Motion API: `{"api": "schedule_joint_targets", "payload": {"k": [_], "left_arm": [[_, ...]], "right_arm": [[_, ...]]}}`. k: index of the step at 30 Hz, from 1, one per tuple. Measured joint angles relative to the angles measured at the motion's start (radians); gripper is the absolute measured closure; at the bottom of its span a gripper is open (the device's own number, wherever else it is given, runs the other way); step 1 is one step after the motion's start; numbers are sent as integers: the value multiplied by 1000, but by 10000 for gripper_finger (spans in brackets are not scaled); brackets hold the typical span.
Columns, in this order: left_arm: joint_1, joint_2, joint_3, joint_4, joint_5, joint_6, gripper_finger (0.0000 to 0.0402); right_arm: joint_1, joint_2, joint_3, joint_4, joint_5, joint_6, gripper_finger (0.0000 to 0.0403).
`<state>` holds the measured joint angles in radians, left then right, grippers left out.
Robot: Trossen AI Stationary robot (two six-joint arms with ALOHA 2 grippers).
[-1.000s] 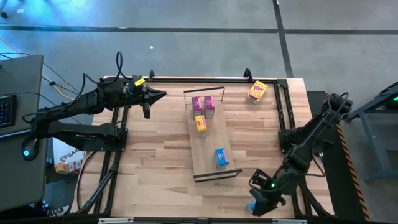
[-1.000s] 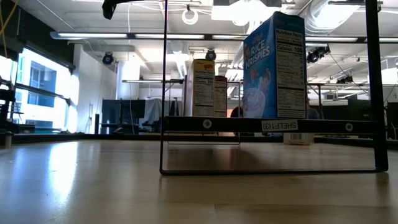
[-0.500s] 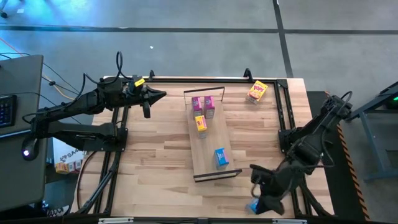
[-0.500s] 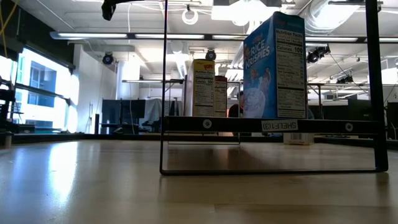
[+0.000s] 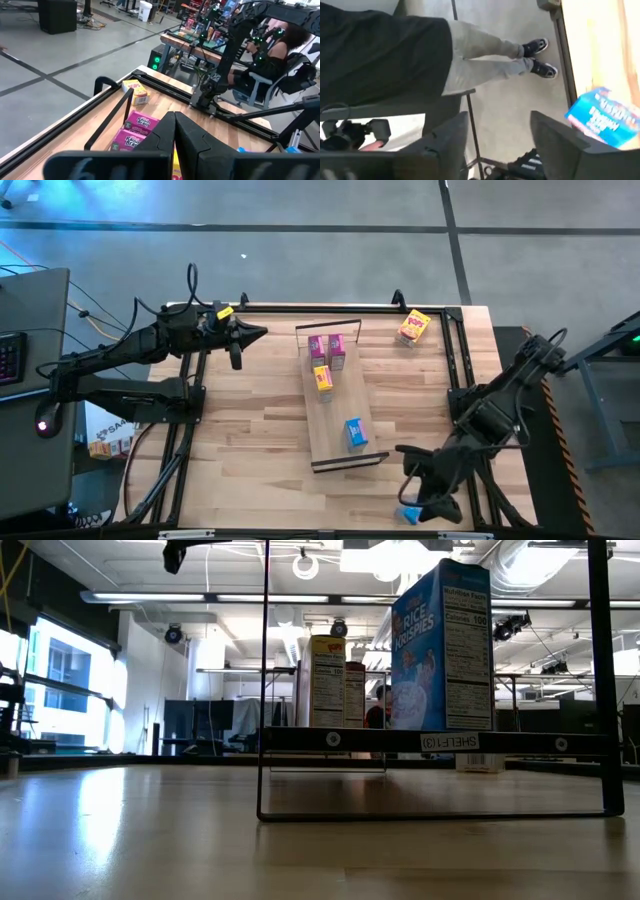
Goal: Stack cereal on shelf
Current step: Put the blue cereal box on the shelf aligned with the other blue cereal box
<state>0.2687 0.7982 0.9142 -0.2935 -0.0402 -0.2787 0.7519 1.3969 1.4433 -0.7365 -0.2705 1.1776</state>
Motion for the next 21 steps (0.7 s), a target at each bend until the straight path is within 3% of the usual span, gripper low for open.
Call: {"api": "schedule_joint_targets", "payload": {"k": [4,9,15,21], "left_arm": [[0,0,0,-2,0,1,401],[0,0,0,-2,0,-6,401],[0,0,0,-2,6,-35,401],[0,0,0,-2,6,-51,401]], "right_arm": [[0,20,-1,21,-11,-51,138],[0,49,-1,4,-65,-266,101],[-1,90,7,-135,-47,-566,95],[65,171,112,-300,15,-818,95]]}}
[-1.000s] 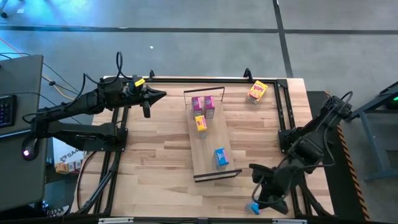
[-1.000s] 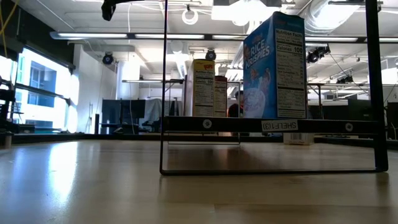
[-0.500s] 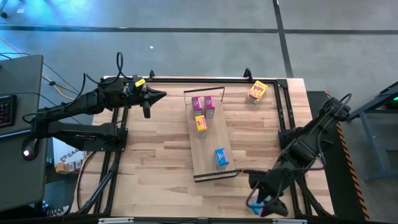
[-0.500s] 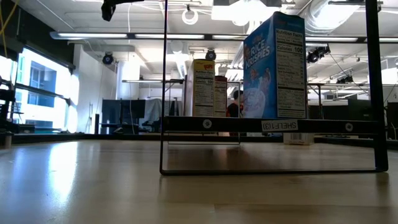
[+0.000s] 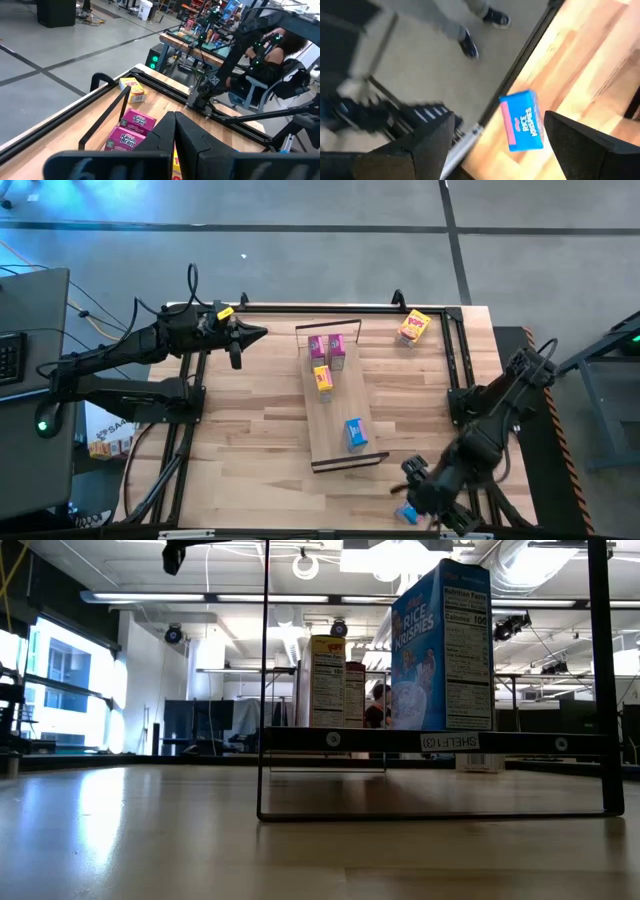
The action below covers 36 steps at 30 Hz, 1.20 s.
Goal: Stack cereal on shelf
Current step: Put the blue cereal box on the shelf aligned with the other blue cereal box
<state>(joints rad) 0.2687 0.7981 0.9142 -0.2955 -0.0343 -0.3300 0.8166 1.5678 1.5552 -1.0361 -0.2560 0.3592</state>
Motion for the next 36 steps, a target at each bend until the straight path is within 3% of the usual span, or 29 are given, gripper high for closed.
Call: {"api": "schedule_joint_targets", "payload": {"k": [4,9,21,28,36], "left_arm": [[0,0,0,0,-4,-10,401],[0,0,0,0,-10,-9,401],[0,0,0,-17,-15,18,401],[0,0,0,-61,-15,19,401],[0,0,0,-60,-15,19,401]], "right_arm": [[58,71,86,-145,107,-102,95],[106,139,85,-199,216,-131,95],[116,239,85,-152,205,-133,95],[114,269,85,-152,253,-128,95],[129,333,84,-152,214,-140,95]]}}
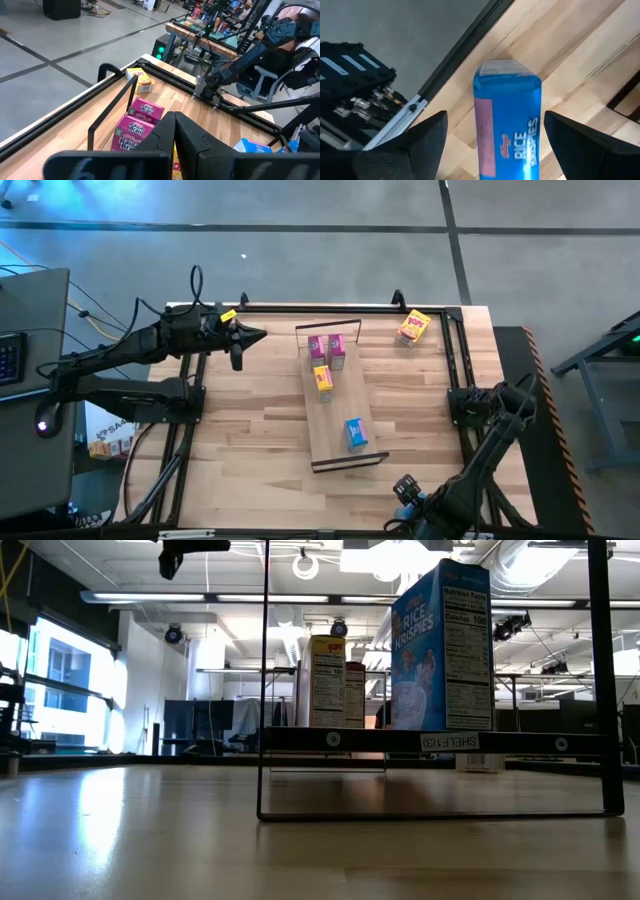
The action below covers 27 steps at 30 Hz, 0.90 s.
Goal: Stack cereal on shelf
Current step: Put the blue cereal box on the shelf aligned with the other blue cereal box
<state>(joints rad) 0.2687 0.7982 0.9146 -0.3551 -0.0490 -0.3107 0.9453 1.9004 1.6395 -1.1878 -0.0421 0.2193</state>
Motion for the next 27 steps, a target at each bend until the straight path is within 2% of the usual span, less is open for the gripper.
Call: {"api": "schedule_joint_targets", "payload": {"k": [12,21,27], "left_arm": [[0,0,0,0,0,0,401],[0,0,0,1,0,25,401],[0,0,0,1,0,26,401]], "right_arm": [[0,44,-1,30,8,19,103],[0,44,-57,50,-4,113,199],[-1,28,-65,42,-49,156,243]]}}
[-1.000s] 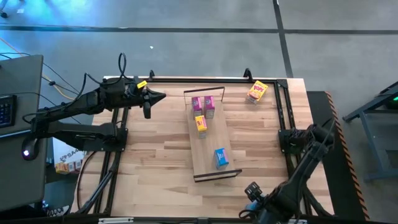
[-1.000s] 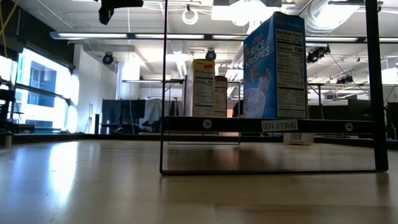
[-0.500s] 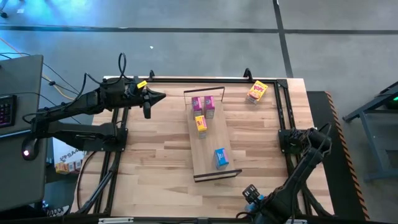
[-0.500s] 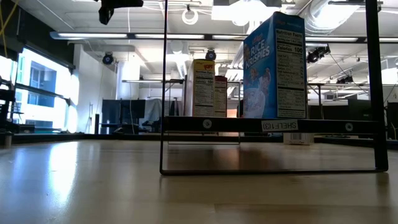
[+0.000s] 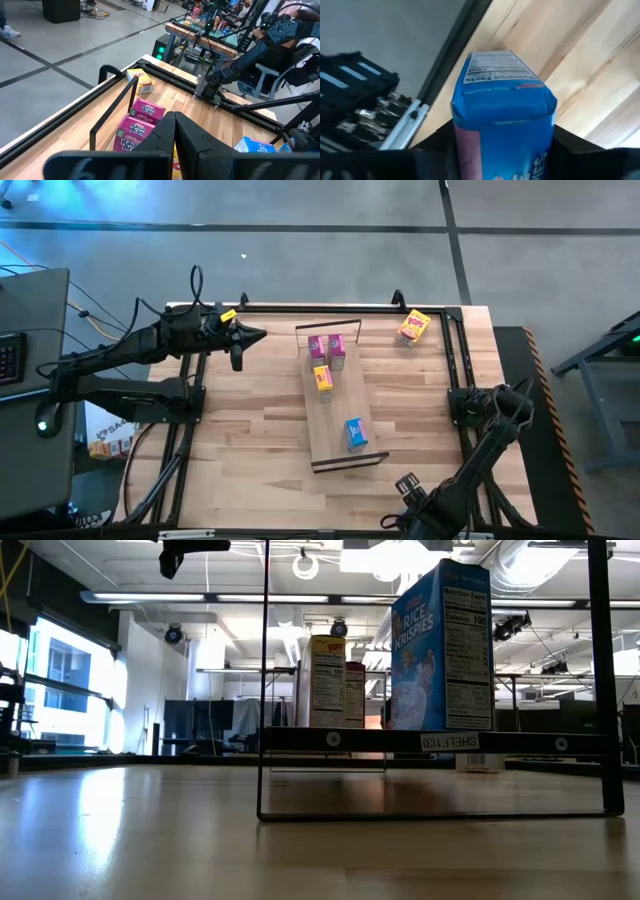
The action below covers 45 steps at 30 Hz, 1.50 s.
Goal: Stack cereal on shelf
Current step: Put the blue cereal box on the shelf aligned with the other blue cereal box
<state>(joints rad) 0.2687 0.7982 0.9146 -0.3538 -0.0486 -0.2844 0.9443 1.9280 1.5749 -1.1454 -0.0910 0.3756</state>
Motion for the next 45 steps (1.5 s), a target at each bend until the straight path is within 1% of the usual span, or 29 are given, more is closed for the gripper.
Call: {"api": "schedule_joint_targets", "payload": {"k": [3,6,10,12,14,16,18,20,21,23,25,27,31,35,37,39,43,45], "left_arm": [[0,0,0,0,0,0,401],[0,0,0,2,0,0,401],[0,0,0,18,0,0,401],[0,0,0,24,-1,0,401],[0,0,0,44,-8,0,400],[0,0,0,75,-8,1,395],[0,0,0,112,-8,15,380],[-3,0,0,155,6,25,358],[-4,0,0,179,18,25,343],[-10,6,0,237,44,25,310],[-20,16,0,297,71,16,274],[-28,30,1,357,90,0,236],[-49,82,5,445,140,-35,167],[-56,133,4,515,221,-53,118],[-56,148,4,526,251,-44,104],[-58,160,4,540,258,-16,97],[-77,181,4,542,259,66,94],[-84,197,4,554,258,77,94]], "right_arm": [[0,-56,1,-25,-25,74,256],[0,-144,1,-60,-45,204,262],[-1,-315,1,-58,-63,413,263],[-10,-408,2,-32,-37,530,263],[-24,-501,2,12,54,637,264],[-44,-585,3,64,209,690,264],[-73,-654,4,97,383,693,264],[-111,-703,4,114,538,643,264],[-135,-721,4,121,597,602,264],[-191,-742,4,135,684,499,264],[-257,-746,4,158,730,396,264],[-327,-744,4,201,735,304,264],[-470,-713,4,294,659,140,264],[-595,-681,4,364,590,26,264],[-649,-666,4,395,554,-16,264],[-697,-654,3,430,518,-43,264],[-774,-630,3,528,454,-114,264],[-806,-615,3,595,416,-148,264]]}}
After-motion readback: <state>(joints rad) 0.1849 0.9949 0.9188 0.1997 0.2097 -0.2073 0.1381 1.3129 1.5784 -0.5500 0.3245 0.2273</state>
